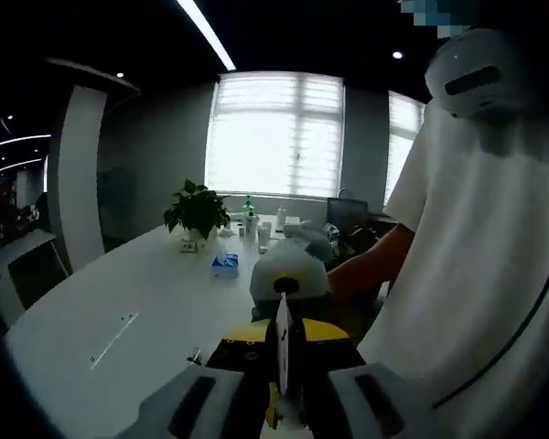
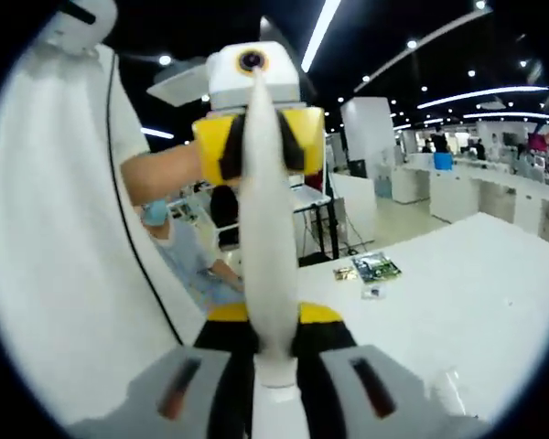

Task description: Arrange the skincare products in the storage area until every visible bottle or jar stands upright without overlapping.

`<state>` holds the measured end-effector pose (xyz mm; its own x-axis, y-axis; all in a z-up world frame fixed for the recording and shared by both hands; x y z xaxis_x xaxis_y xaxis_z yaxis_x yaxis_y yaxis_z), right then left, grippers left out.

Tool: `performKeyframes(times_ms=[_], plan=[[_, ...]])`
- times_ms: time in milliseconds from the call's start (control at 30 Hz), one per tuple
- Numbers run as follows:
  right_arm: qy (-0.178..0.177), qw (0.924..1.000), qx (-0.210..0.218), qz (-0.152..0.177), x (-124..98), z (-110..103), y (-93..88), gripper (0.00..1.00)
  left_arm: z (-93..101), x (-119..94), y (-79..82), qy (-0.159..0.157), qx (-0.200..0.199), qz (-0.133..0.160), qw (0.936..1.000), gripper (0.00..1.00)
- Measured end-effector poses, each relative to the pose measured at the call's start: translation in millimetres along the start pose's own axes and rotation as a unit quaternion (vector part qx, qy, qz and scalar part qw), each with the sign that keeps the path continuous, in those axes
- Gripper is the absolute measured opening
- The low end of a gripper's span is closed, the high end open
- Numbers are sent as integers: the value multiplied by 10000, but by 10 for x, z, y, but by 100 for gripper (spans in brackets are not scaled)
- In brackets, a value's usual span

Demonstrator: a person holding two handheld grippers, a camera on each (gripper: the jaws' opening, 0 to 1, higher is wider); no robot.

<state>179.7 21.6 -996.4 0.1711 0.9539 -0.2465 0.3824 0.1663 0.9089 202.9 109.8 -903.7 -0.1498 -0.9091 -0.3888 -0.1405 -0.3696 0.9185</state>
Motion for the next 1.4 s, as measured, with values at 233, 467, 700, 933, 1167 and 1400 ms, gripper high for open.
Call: performKeyframes(times_ms=[233,467,700,933,1167,1400], plan=[[-56,9999,-64,-55,3,-16,-20,13,23,-61,41,46,469,-1044,9934,17],[-206,9994,-140,-255,8,-9,-71,13,60,-91,44,-55,541,-1839,9814,17],[-270,9986,-164,-417,11,3,-111,14,67,-63,19,-189,613,-2160,9743,16],[-287,9987,-148,-382,16,17,-100,14,62,-31,9,-243,777,-2278,9703,16],[-277,9990,-130,-326,26,21,-91,15,56,-10,4,-277,777,-2219,9716,15],[-280,9988,-119,-383,37,29,-113,15,57,-2,-41,-328,899,-2166,9716,14]])
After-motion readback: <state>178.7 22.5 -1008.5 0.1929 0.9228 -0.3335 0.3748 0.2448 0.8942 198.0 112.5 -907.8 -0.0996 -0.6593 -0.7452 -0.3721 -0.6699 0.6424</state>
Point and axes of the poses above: the point that each gripper's makers call its tool centre point, and the gripper's own axes: x roughly forward along the fingers, z roughly to its right, y roughly out of its top, the point moved 8 cm from there along -x, roughly backward along the fingers, and after that the axes turned 10 degrees about x, right-handed, at the moved point
